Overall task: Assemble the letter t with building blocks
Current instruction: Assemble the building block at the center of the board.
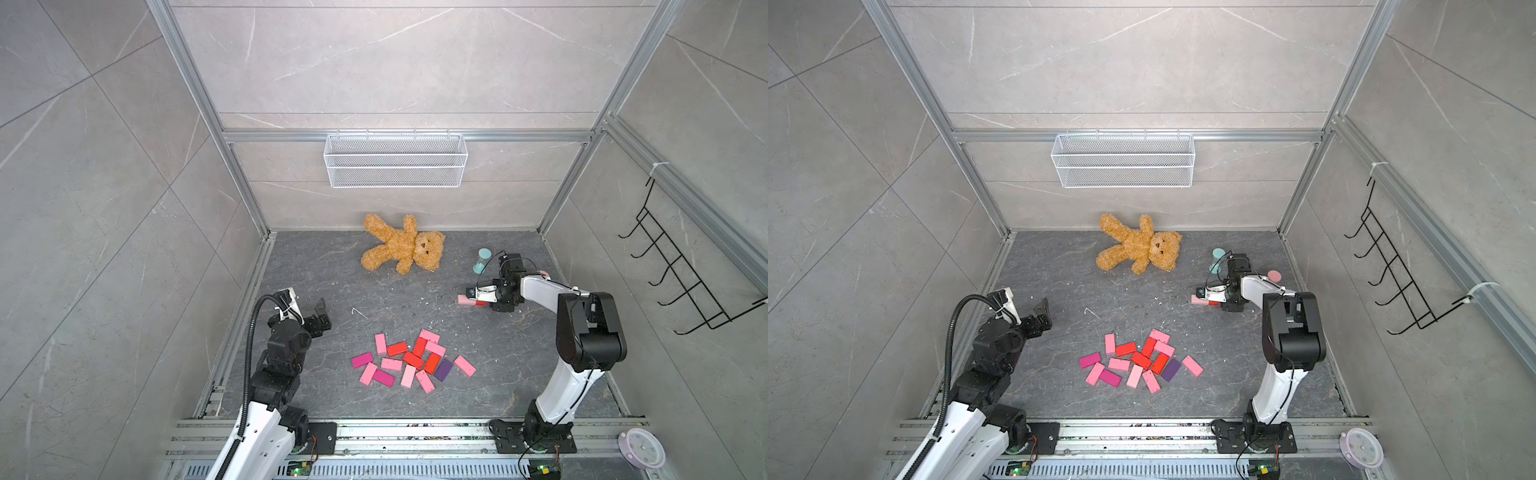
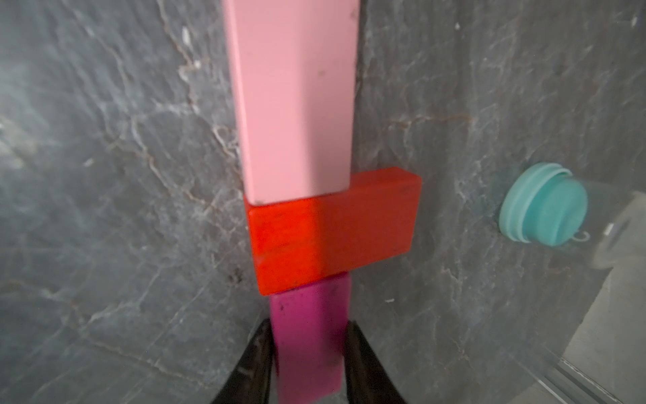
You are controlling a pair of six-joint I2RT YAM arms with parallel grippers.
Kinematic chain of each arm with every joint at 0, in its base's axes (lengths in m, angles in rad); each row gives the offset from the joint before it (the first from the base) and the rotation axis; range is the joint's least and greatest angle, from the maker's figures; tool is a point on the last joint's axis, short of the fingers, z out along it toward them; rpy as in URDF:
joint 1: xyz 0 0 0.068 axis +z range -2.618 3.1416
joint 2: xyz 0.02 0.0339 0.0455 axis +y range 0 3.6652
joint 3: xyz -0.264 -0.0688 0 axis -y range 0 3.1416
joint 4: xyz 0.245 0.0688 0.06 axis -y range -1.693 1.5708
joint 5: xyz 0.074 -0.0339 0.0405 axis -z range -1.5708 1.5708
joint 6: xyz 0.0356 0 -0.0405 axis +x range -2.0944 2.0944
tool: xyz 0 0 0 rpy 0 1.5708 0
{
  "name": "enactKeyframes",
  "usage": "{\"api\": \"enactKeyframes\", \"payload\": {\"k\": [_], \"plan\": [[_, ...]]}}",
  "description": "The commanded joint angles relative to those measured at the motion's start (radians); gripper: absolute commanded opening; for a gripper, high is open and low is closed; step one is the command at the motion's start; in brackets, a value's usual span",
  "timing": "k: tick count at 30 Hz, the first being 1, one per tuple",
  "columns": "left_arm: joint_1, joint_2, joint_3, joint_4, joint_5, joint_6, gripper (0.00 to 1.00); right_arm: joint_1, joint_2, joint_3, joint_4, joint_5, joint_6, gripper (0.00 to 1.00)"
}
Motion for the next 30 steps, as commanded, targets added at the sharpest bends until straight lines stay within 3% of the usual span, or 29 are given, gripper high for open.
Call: {"api": "enactKeyframes", "payload": {"k": [1,30], "plan": [[-0.005,-0.004,0.025,0.022,-0.022,0.023,0.99,0.013,0.010,-0.036,-0.069,-0.047,-0.004,0.36],[-0.012,-0.001,0.027,0.022,-0.025,0.025,1.00,0.014,-0.004,-0.056,-0.066,-0.051,-0.002,0.41]]}}
